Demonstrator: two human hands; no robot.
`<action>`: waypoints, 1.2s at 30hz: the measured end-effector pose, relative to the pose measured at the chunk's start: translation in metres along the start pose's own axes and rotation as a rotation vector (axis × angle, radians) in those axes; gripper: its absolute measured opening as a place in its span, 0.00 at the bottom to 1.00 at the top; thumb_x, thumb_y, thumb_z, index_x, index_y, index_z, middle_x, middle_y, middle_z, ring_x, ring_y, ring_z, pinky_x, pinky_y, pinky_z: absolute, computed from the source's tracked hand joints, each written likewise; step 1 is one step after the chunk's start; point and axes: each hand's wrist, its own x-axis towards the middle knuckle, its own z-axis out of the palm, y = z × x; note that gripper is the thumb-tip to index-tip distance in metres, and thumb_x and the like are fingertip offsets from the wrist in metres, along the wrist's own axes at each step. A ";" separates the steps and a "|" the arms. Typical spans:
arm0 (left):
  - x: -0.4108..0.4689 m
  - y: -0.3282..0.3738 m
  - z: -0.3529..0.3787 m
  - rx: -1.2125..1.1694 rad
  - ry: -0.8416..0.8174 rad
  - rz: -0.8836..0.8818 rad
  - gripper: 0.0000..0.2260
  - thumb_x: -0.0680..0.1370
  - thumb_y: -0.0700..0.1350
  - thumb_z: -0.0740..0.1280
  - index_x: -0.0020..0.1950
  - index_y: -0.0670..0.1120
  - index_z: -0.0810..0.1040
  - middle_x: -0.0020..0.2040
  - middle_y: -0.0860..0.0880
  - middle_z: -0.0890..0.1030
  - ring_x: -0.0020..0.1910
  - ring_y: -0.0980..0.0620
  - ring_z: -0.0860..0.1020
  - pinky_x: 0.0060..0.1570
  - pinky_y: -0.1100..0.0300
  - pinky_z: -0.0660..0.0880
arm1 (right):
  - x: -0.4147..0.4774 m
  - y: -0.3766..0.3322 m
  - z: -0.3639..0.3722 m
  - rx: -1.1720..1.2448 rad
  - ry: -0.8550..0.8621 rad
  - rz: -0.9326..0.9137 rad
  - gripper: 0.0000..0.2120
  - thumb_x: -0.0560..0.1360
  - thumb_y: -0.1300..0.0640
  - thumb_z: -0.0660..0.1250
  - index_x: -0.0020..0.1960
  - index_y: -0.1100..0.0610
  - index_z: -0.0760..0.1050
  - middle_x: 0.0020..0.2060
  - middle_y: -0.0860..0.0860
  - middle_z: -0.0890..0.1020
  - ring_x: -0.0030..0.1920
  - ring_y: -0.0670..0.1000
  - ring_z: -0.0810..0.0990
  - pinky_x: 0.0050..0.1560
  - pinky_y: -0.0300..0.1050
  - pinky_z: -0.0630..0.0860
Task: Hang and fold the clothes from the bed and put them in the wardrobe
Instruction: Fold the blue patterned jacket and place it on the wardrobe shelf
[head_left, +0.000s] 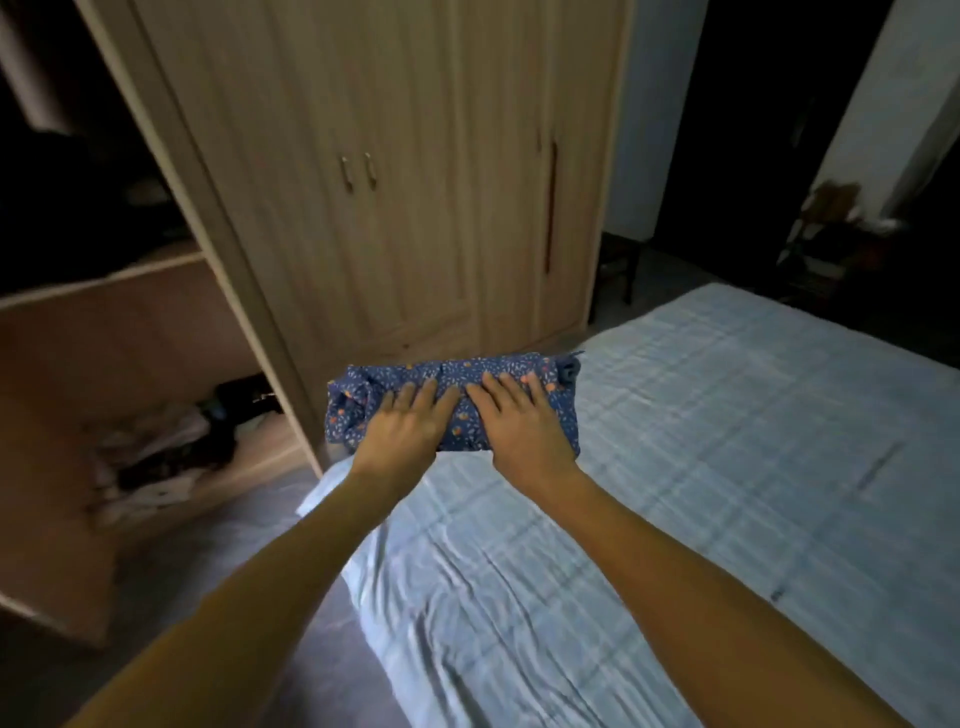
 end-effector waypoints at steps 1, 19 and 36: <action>-0.009 -0.018 -0.012 0.024 -0.012 -0.029 0.24 0.63 0.32 0.72 0.59 0.39 0.78 0.52 0.35 0.81 0.45 0.34 0.81 0.39 0.43 0.79 | 0.012 -0.019 -0.008 0.009 -0.004 -0.041 0.36 0.64 0.65 0.75 0.70 0.62 0.68 0.66 0.61 0.74 0.66 0.62 0.72 0.68 0.65 0.64; -0.178 -0.313 -0.195 0.276 0.013 -0.409 0.33 0.57 0.37 0.80 0.61 0.40 0.77 0.52 0.37 0.81 0.41 0.39 0.82 0.23 0.53 0.75 | 0.195 -0.346 -0.123 0.188 0.303 -0.478 0.35 0.63 0.70 0.74 0.69 0.64 0.69 0.63 0.62 0.75 0.65 0.63 0.72 0.67 0.67 0.63; -0.224 -0.524 -0.157 0.349 0.046 -0.567 0.32 0.57 0.41 0.80 0.60 0.42 0.78 0.49 0.41 0.82 0.39 0.43 0.83 0.21 0.56 0.74 | 0.349 -0.515 -0.064 0.272 0.438 -0.664 0.40 0.49 0.65 0.82 0.60 0.62 0.77 0.54 0.58 0.82 0.55 0.60 0.81 0.56 0.65 0.75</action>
